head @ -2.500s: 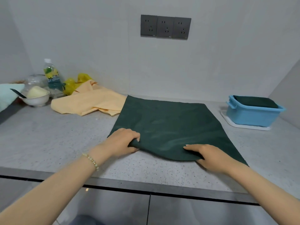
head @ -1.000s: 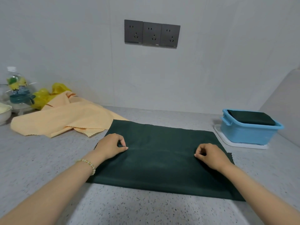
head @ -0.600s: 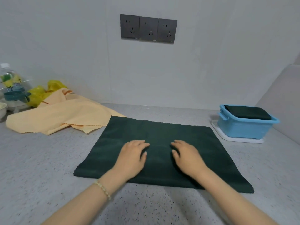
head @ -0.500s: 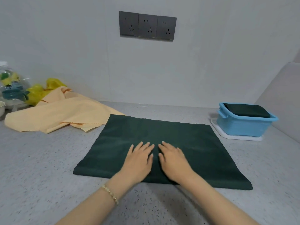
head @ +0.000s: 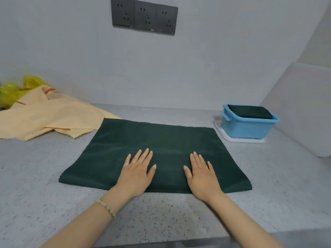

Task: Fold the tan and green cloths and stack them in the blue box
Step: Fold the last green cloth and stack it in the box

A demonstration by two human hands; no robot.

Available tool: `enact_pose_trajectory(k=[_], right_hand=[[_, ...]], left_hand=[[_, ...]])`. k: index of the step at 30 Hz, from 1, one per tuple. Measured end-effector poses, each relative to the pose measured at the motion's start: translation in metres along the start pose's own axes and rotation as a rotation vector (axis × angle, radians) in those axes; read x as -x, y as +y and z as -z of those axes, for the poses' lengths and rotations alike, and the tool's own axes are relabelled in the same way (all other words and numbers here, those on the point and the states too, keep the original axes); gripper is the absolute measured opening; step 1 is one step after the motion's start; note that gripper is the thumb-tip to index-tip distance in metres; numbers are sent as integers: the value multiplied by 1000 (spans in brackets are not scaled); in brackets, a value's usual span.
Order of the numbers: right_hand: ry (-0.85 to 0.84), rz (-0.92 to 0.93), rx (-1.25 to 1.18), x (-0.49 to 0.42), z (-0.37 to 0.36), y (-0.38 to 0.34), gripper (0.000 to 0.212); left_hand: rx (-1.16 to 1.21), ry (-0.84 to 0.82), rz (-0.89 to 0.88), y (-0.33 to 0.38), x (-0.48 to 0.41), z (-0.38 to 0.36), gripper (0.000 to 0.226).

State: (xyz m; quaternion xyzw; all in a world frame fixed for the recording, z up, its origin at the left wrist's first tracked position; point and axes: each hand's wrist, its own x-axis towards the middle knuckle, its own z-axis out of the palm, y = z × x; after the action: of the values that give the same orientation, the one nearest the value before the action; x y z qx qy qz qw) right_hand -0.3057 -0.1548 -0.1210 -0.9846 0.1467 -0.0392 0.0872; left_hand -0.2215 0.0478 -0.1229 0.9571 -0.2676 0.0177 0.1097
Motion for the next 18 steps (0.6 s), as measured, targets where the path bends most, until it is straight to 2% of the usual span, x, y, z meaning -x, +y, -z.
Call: enact_pose_trajectory(k=[6, 12, 15, 18], right_hand=[[6, -147, 13, 10, 20, 83, 58], [-79, -169, 84, 4, 30, 97, 57], [10, -79, 37, -11, 36, 84, 53], [73, 70, -77, -34, 42, 64, 39]], left_hand=[[-4, -13, 20, 3, 0, -1, 60], [-14, -23, 23, 5, 3, 0, 59], [-4, -51, 18, 6, 2, 2, 60], [75, -64, 6, 4, 0, 8, 59]])
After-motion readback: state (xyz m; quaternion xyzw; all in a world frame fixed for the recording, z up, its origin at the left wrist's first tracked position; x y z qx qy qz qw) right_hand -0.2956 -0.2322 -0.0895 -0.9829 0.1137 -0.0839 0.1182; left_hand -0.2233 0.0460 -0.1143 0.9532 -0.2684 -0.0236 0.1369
